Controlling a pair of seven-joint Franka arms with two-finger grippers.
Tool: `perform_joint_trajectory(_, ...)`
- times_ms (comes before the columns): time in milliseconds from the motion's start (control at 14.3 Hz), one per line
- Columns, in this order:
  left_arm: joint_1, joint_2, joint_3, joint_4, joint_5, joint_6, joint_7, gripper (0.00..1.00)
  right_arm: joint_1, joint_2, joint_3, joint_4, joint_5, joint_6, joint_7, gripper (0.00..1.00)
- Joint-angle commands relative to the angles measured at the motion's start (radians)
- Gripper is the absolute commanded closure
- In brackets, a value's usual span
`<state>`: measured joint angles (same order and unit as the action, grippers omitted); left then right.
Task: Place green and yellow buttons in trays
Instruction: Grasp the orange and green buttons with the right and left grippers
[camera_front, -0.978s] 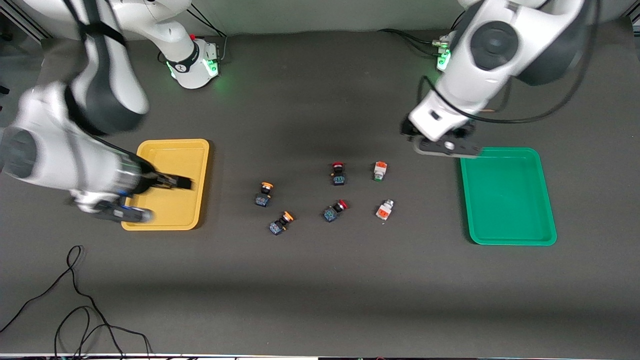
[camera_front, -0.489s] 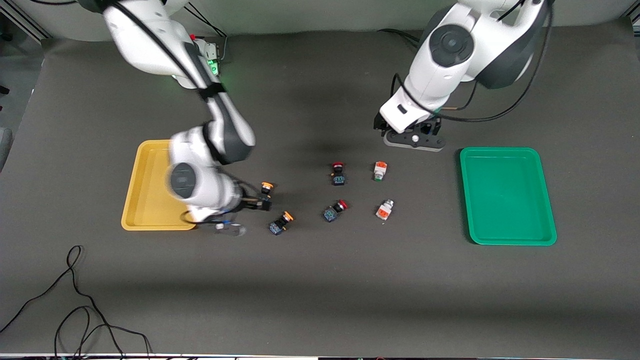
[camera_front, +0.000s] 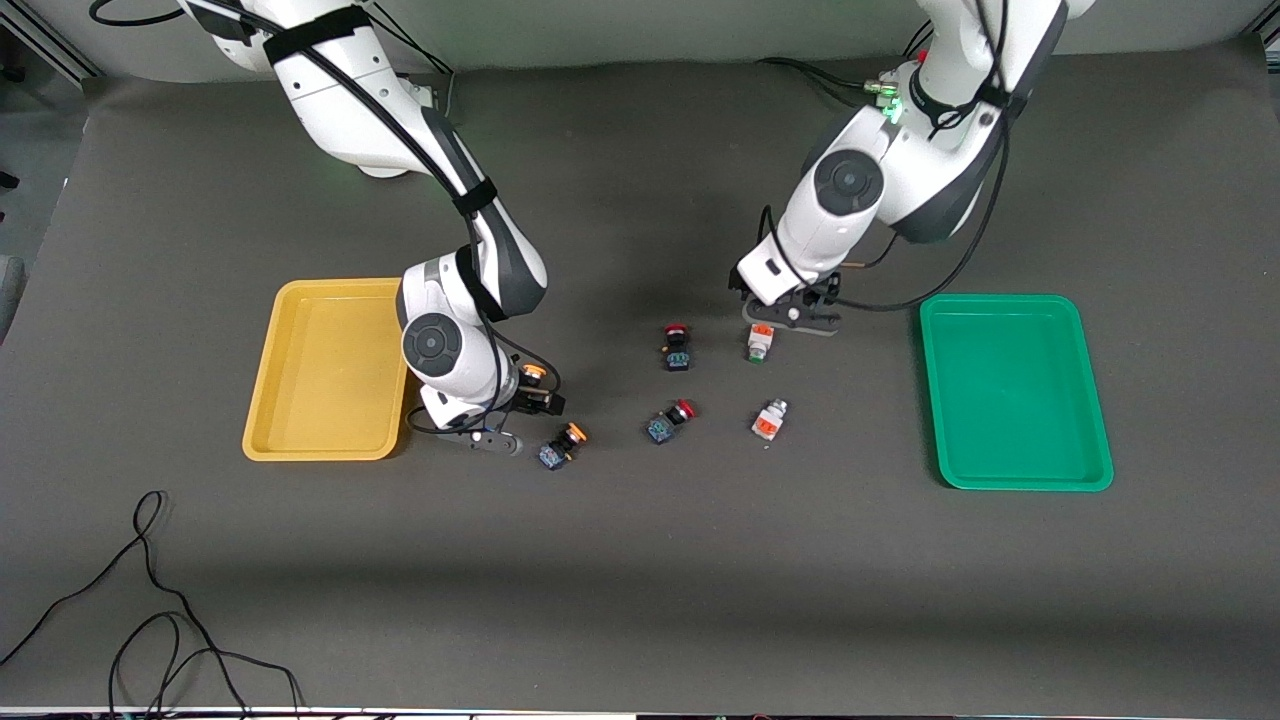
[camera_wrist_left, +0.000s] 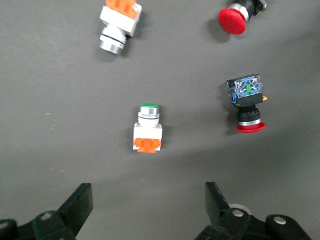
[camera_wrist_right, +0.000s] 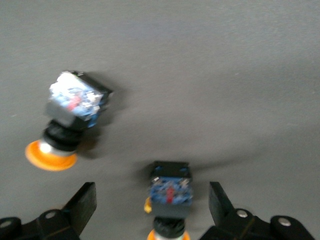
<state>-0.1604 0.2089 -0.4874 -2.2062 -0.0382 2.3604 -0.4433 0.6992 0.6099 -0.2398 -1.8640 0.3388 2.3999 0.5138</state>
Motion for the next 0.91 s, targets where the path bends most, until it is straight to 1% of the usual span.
perform_joint_trajectory(0, -0.042, 0.105, 0.01, 0.005, 0.096, 0.072, -0.067, 0.0, 0.008, -0.025, -0.004, -0.067, 0.008, 0.053, -0.021, 0.0)
perform_joint_trajectory(70, -0.044, 0.153, 0.012, 0.005, 0.169, 0.106, -0.108, 0.0, 0.008, -0.025, -0.004, -0.073, 0.008, 0.056, -0.021, 0.0)
perform_joint_trajectory(140, -0.042, 0.188, 0.013, 0.006, 0.234, 0.123, -0.15, 0.0, 0.008, -0.025, -0.003, -0.075, 0.009, 0.056, -0.02, 0.03)
perform_joint_trajectory(210, -0.042, 0.202, 0.013, 0.01, 0.259, 0.126, -0.162, 0.0, 0.008, -0.025, -0.003, -0.075, 0.012, 0.056, -0.02, 0.11)
perform_joint_trajectory(349, -0.041, 0.221, 0.016, 0.013, 0.264, 0.141, -0.163, 0.0, 0.009, -0.025, -0.003, -0.076, 0.015, 0.056, -0.017, 0.43)
perform_joint_trajectory(419, -0.039, 0.227, 0.016, 0.013, 0.264, 0.158, -0.161, 0.0, 0.009, -0.027, -0.003, -0.081, 0.016, 0.056, -0.014, 0.58)
perform_joint_trajectory(489, -0.041, 0.236, 0.02, 0.017, 0.267, 0.163, -0.16, 0.0, 0.009, -0.027, -0.003, -0.081, 0.016, 0.053, -0.009, 0.69)
perform_joint_trajectory(559, -0.039, 0.237, 0.021, 0.023, 0.279, 0.165, -0.16, 0.0, 0.016, -0.027, -0.003, -0.081, 0.017, 0.053, -0.003, 0.75)
perform_joint_trajectory(629, -0.035, 0.245, 0.024, 0.029, 0.299, 0.165, -0.16, 0.0, 0.02, -0.028, -0.003, -0.081, 0.02, 0.048, 0.0, 0.78)
perform_joint_trajectory(769, -0.039, 0.257, 0.041, 0.04, 0.307, 0.184, -0.161, 0.0, 0.016, -0.048, -0.01, -0.072, 0.02, 0.025, -0.004, 0.99)
perform_joint_trajectory(839, -0.039, 0.27, 0.044, 0.046, 0.307, 0.189, -0.163, 0.0, 0.006, -0.073, -0.013, -0.055, 0.02, -0.016, -0.014, 1.0)
